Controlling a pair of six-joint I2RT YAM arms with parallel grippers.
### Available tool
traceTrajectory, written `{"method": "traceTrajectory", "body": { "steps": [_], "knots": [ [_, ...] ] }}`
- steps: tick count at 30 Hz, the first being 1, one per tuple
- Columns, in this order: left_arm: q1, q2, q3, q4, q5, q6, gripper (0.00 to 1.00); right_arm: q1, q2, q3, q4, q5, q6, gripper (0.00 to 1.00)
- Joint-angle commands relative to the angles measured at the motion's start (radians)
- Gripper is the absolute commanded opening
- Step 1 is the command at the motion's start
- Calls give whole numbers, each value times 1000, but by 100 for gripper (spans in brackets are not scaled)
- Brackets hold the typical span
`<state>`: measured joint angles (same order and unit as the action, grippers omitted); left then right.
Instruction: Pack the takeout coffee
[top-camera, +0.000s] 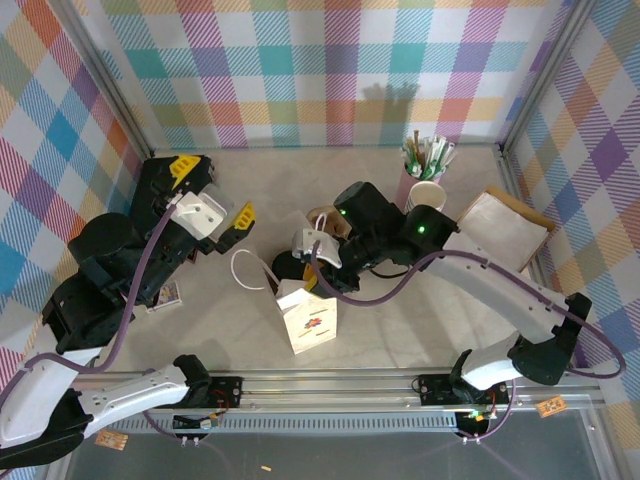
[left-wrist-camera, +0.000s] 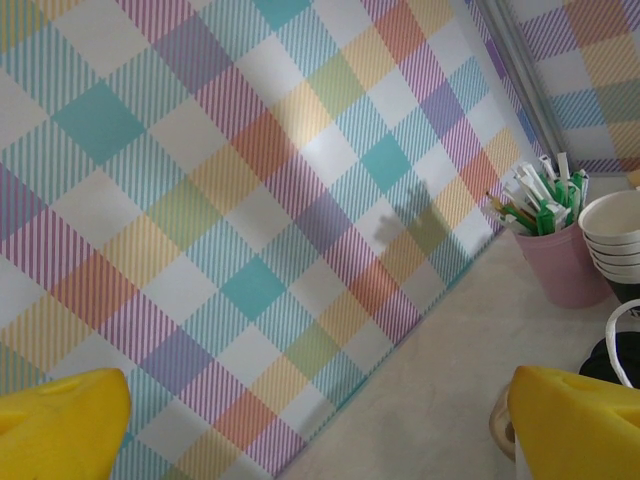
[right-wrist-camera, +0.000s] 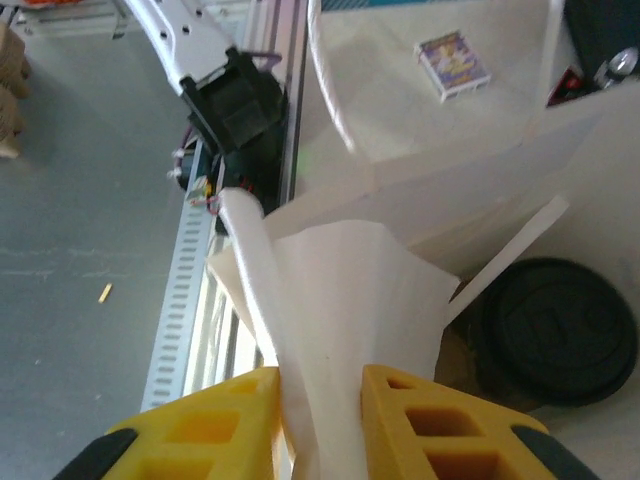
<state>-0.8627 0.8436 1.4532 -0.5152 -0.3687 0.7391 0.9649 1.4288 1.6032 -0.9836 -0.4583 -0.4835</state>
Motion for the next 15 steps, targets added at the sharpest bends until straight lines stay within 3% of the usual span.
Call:
{"method": "traceTrajectory", "body": {
  "steps": [1, 3, 8, 12, 15],
  "knots": [
    [-10, -14, -27, 57, -14, -21, 97, 1, 25, 21, -110, 11, -53, 22],
    [-10, -10, -36, 66, -17, -21, 97, 1, 48, 40, -100, 10, -39, 18],
    [-10, 5, -44, 78, -15, -28, 97, 5, 131, 111, -115, 32, -13, 21],
    [-10, 11, -53, 91, -9, -45, 97, 10, 168, 148, -173, 46, -53, 37],
    [-10, 11, -51, 89, -12, -53, 97, 11, 156, 164, -195, 32, -76, 43]
  ]
}}
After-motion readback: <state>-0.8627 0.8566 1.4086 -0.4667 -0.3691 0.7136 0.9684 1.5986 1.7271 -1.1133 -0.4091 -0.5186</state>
